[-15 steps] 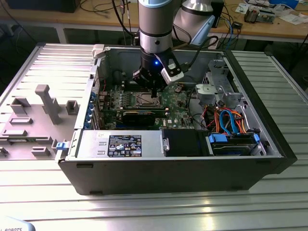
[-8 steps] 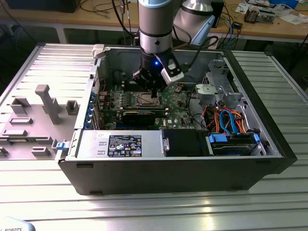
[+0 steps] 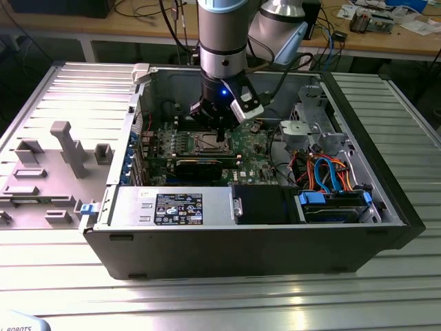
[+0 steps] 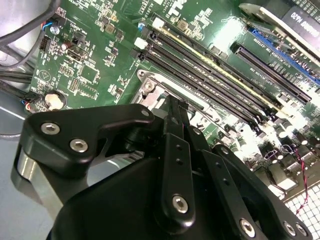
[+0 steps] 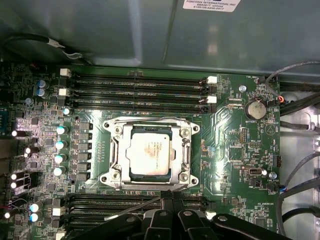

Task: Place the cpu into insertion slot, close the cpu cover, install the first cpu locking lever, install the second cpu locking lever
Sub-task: 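Install the second cpu locking lever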

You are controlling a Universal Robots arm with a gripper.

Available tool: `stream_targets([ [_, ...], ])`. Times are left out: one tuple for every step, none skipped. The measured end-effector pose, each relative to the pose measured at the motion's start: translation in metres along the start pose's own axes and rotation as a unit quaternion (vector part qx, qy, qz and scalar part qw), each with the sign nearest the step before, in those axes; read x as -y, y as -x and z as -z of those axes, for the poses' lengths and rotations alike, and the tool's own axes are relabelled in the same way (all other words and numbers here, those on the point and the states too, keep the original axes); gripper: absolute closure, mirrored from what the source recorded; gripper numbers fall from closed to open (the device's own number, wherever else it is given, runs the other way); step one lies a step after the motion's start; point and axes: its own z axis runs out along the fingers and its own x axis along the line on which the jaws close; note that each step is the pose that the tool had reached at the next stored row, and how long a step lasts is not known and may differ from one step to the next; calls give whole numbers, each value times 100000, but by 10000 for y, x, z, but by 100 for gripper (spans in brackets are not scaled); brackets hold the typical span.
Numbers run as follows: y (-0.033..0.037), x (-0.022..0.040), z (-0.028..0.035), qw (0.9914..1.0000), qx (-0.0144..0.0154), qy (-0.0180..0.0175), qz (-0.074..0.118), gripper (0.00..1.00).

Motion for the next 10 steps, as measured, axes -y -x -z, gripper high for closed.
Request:
stream_targets([
  [0,1,0,100000,0,3,0,89],
  [0,1,0,100000,0,0,-1,89],
  [0,1,0,100000,3,5,1,89],
  [0,2,0,100000,1,-2,-2,89],
  [0,2,0,100000,0,0,0,89],
  [0,2,0,100000,1,2,-1,89],
  [0,2,0,100000,0,3,0,89],
  [0,3,0,100000,1,1,-3,89],
  [0,3,0,100000,-7,-4,-2,89],
  [0,4,1,100000,-92,-5,1,89],
])
